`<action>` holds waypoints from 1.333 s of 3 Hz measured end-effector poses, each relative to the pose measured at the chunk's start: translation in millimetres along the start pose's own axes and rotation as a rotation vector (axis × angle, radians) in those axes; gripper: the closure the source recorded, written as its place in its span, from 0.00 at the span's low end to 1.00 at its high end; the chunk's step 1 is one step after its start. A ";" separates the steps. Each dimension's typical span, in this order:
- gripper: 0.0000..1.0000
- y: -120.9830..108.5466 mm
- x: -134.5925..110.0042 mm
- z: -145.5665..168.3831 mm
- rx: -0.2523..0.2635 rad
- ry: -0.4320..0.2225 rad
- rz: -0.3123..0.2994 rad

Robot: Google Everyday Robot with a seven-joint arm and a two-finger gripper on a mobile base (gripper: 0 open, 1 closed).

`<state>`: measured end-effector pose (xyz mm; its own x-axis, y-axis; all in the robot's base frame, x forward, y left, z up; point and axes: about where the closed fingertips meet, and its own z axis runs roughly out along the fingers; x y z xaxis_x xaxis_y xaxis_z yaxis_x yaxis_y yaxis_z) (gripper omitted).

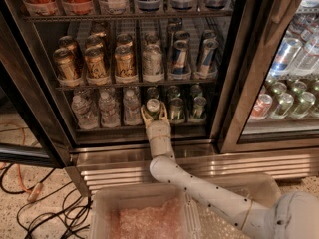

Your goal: Pick green can from bottom shelf of fridge

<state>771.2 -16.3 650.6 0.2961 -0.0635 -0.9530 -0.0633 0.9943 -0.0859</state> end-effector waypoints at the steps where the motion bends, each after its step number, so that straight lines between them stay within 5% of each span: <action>1: 1.00 1.6 -20.4 -5.2 -0.013 -0.042 0.000; 4: 1.00 -12.5 -66.4 -89.0 -0.055 0.041 -0.062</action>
Offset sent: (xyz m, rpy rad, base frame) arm -0.0581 -0.0008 0.0296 -0.0593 -0.0195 0.0565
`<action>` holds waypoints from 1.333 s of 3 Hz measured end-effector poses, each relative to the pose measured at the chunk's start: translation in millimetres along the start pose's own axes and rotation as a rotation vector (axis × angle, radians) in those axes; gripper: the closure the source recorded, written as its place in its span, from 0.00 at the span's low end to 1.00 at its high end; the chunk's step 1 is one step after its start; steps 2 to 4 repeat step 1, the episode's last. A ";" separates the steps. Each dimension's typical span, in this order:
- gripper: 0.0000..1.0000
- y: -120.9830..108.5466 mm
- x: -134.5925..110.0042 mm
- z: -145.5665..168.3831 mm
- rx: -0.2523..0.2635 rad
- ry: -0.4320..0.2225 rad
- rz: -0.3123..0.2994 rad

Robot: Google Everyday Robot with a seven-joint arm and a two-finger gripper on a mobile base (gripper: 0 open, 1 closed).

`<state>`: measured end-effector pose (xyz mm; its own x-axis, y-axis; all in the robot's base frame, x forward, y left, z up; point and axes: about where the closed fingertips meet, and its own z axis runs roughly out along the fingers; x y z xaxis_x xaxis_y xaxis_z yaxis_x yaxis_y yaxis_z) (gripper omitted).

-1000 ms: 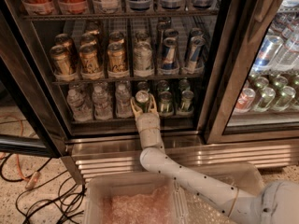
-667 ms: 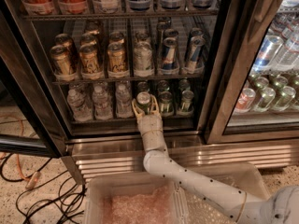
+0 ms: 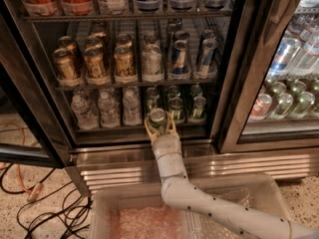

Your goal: Pick green can from bottom shelf of fridge

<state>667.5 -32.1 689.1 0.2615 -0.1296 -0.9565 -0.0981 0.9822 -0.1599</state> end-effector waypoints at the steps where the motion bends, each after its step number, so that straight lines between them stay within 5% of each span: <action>1: 1.00 -3.6 -7.1 -30.0 0.004 0.041 -0.006; 4: 1.00 -3.6 -7.1 -30.0 0.004 0.041 -0.006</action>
Offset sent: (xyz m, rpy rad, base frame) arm 0.0000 0.0000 0.0000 0.0000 0.0000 0.0000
